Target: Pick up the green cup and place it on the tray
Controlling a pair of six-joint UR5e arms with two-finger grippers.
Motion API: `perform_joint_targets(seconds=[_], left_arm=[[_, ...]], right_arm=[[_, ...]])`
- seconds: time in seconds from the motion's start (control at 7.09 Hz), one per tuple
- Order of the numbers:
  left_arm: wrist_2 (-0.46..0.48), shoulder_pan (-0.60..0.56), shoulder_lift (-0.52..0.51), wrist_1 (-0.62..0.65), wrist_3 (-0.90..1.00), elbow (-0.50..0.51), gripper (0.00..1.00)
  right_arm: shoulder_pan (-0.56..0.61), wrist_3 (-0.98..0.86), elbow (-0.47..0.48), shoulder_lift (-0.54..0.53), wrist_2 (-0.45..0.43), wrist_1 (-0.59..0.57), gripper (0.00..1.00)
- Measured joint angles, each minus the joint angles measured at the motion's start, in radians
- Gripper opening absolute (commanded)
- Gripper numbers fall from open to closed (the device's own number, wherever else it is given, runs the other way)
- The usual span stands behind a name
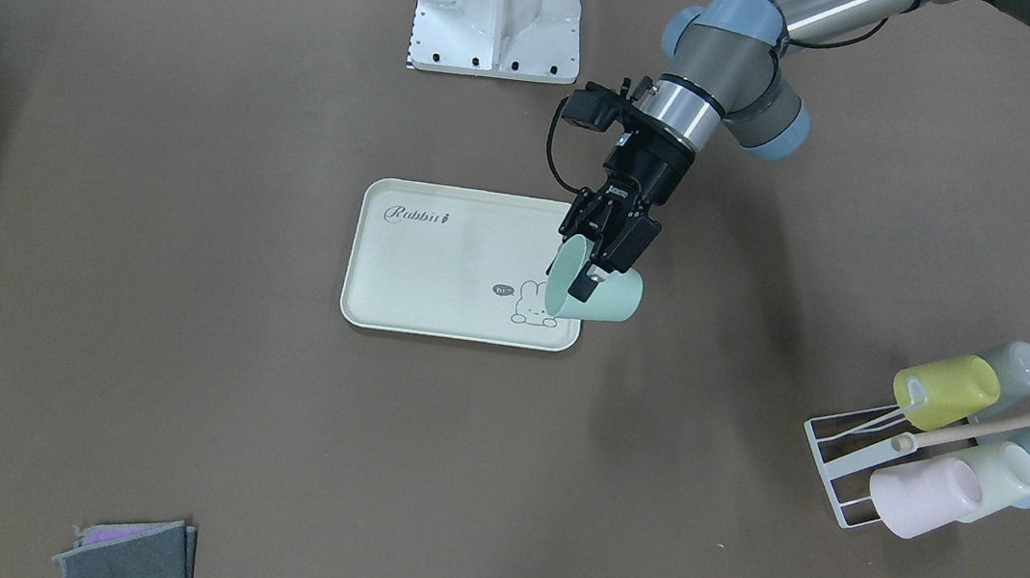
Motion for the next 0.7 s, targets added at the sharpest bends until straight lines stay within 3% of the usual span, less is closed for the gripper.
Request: perform_joint_targets(seconds=[0.7], left_arm=[[-0.109,0.023,-0.14,-0.048,-0.543,0.176,0.44]], right_arm=[[0.003,0.039,-0.002,0.016,0.007,0.002,1.0]])
